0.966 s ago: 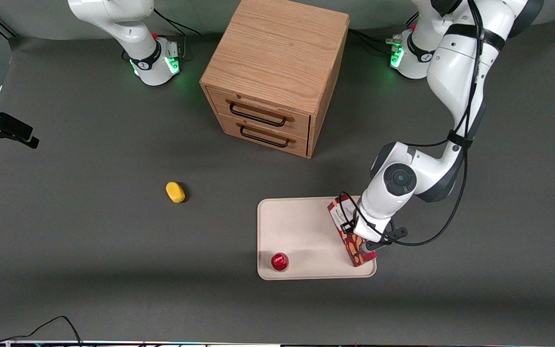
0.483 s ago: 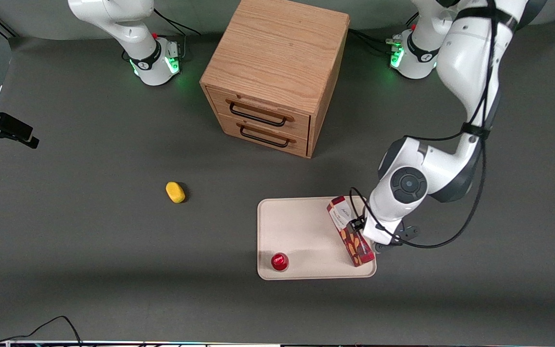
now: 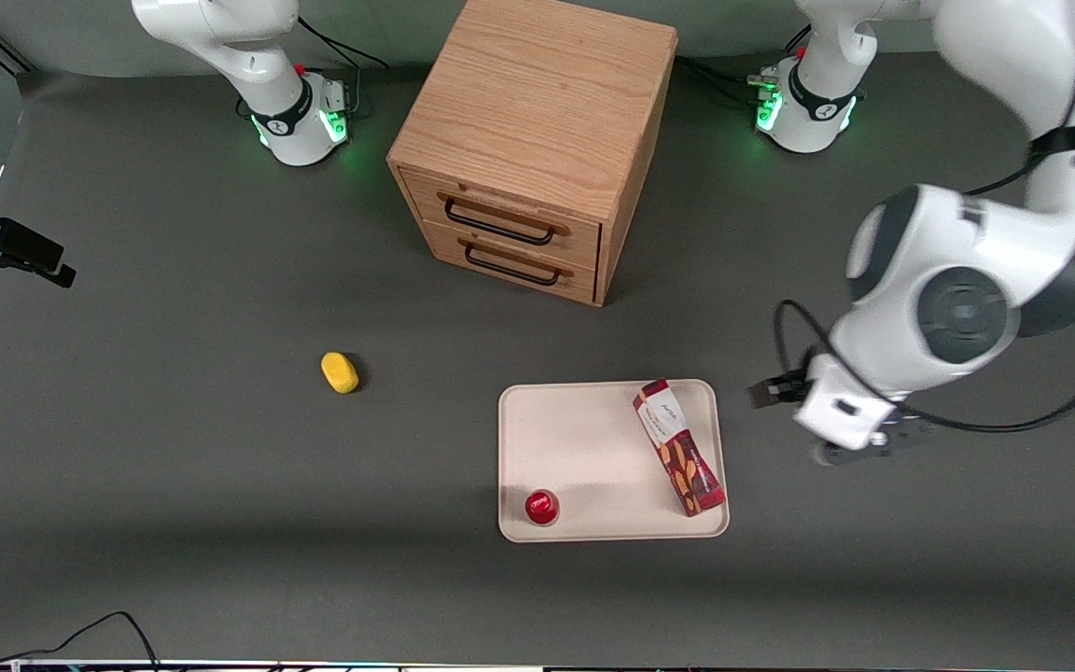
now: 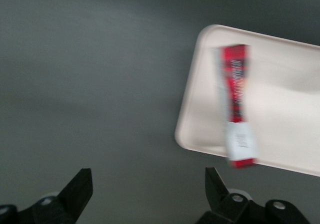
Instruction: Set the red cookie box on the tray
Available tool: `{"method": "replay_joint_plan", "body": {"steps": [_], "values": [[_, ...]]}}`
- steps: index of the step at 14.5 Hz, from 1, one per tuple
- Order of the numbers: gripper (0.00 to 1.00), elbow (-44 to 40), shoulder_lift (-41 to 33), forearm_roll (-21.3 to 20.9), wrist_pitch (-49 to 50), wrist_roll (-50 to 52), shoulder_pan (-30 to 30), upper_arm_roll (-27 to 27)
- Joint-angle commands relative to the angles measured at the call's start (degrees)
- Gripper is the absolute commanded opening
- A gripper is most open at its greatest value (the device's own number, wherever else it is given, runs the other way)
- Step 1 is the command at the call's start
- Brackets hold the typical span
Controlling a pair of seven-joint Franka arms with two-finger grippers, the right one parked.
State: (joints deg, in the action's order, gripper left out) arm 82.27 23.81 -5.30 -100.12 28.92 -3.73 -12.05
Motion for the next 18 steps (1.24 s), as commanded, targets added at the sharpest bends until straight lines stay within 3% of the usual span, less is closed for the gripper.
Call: {"method": "replay_joint_plan", "body": {"steps": [1,5,8,12,14,18], "values": [[1.00,17.8,-11.9,1.5,-7.9,-11.3,0.7,6.4],[1.00,29.3,-22.0,2.0,-10.7,-23.7,0.3,14.1],[1.00,32.3,-28.9,1.9,-7.7,-24.3,0.2,15.0],[1.00,26.3,-32.0,2.6,2.7,-23.6,-0.4,14.7],[1.00,20.4,-30.9,5.0,7.9,-22.7,-0.7,14.6],[1.00,12.4,-27.1,5.1,13.2,-22.3,-0.8,14.6]]}}
